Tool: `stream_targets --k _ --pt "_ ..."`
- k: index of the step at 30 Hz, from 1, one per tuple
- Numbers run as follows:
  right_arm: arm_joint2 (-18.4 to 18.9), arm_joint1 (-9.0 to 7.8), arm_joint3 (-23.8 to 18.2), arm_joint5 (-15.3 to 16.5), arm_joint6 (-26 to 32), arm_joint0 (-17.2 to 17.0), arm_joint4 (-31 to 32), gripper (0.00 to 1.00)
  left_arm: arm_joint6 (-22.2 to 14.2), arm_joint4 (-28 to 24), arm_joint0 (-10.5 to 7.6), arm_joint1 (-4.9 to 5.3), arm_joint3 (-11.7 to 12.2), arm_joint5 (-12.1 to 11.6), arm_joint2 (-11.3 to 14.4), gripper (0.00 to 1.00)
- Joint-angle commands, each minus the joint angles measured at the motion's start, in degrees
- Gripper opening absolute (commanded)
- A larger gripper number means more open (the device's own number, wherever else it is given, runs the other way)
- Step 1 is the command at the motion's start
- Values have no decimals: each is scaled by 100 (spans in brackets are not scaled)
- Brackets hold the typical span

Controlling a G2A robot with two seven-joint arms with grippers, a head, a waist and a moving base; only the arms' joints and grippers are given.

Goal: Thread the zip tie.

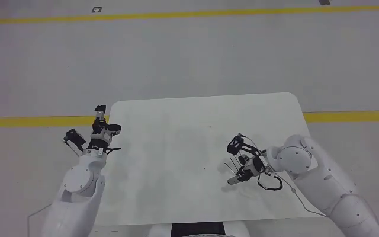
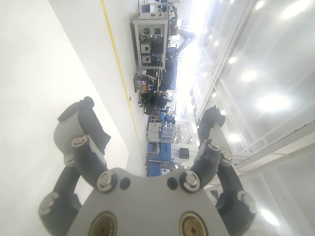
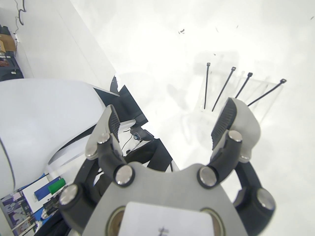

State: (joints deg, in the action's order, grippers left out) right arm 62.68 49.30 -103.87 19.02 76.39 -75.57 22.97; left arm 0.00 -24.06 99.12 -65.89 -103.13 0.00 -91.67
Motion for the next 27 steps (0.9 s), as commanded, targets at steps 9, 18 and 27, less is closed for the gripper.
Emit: stream_targets --k 9,18,27 --pt "-261 13 313 46 -86 120 271 100 0 0 0 0 0 0 0 100" --pt "-258 13 315 35 -121 119 301 100 0 0 0 0 0 0 0 100" --pt "-448 42 479 -42 -367 226 544 100 0 0 0 0 0 0 0 100"
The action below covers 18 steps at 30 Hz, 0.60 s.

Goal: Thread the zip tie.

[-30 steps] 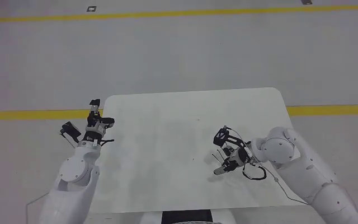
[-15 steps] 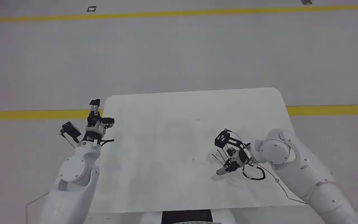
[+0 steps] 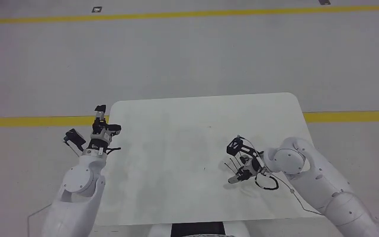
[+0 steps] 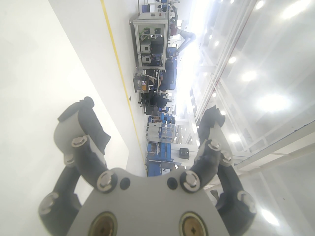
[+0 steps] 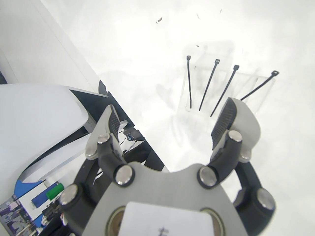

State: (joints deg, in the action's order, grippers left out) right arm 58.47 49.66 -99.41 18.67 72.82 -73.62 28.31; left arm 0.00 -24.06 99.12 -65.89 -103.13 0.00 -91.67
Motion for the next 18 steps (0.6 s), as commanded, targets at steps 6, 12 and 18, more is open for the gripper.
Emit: stream_targets --k 6,12,18 --pt "-130 25 139 -16 -67 118 65 100 0 0 0 0 0 0 0 100" --pt "-130 25 139 -16 -67 118 65 100 0 0 0 0 0 0 0 100" --pt "-116 18 159 -18 -312 63 220 100 0 0 0 0 0 0 0 100"
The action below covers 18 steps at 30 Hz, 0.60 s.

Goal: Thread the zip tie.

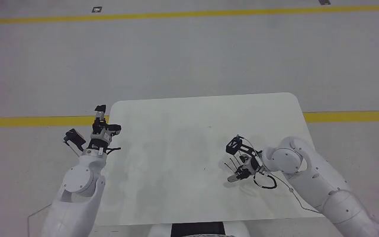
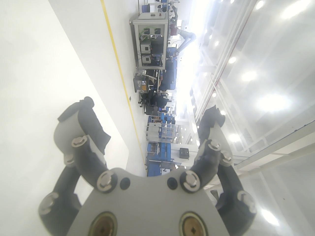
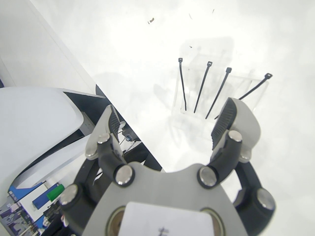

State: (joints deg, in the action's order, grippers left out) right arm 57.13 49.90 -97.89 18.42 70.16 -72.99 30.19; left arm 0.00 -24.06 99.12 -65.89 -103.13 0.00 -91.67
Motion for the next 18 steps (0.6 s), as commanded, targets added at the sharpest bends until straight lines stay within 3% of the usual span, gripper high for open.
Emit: stream_targets --k 1,5,6,7,8,15,18 --pt "28 -10 12 14 -53 1 49 100 0 0 0 0 0 0 0 100" --pt "40 -21 24 59 -93 -2 62 100 0 0 0 0 0 0 0 100" --pt "42 -22 27 71 -109 -3 66 91 0 0 0 0 0 0 0 100" --pt "44 -24 30 84 -132 -6 71 59 0 0 0 0 0 0 0 100" --pt "46 -26 34 102 -154 -11 77 46 0 0 0 0 0 0 0 100" --pt "21 -59 -52 106 -218 -47 116 30 0 0 0 0 0 0 0 100" --pt "-2 -74 -67 106 -226 -57 120 29 0 0 0 0 0 0 0 100"
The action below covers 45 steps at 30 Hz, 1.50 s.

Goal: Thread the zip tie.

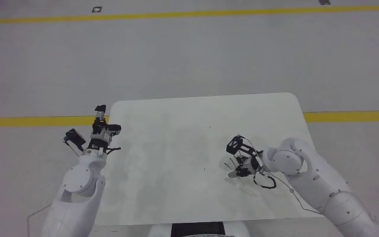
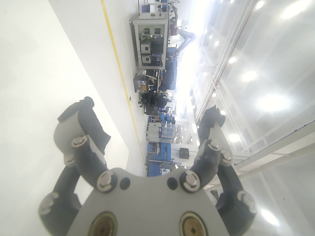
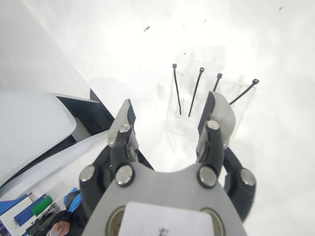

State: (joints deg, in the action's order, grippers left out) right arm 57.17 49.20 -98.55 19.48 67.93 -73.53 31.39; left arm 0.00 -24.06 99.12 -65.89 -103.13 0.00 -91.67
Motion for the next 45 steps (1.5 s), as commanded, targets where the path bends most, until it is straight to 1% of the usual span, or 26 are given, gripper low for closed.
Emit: stream_targets --k 1,3,7,15,31,35,45 --pt "-15 -9 -1 0 -9 -5 0 29 0 0 0 0 0 0 0 100" --pt "-24 -15 10 0 -23 -7 -2 29 0 0 0 0 0 0 0 100" --pt "-26 -23 48 0 -69 -14 -1 22 0 0 0 0 0 0 0 100" --pt "-97 -12 117 -117 -95 11 94 16 0 0 0 0 0 0 0 100" --pt "-274 47 209 -571 -285 97 511 16 0 0 0 0 0 0 0 100" --pt "-308 65 259 -588 -306 133 519 14 0 0 0 0 0 0 0 100" --pt "-387 117 468 -571 -370 255 486 16 0 0 0 0 0 0 0 100"
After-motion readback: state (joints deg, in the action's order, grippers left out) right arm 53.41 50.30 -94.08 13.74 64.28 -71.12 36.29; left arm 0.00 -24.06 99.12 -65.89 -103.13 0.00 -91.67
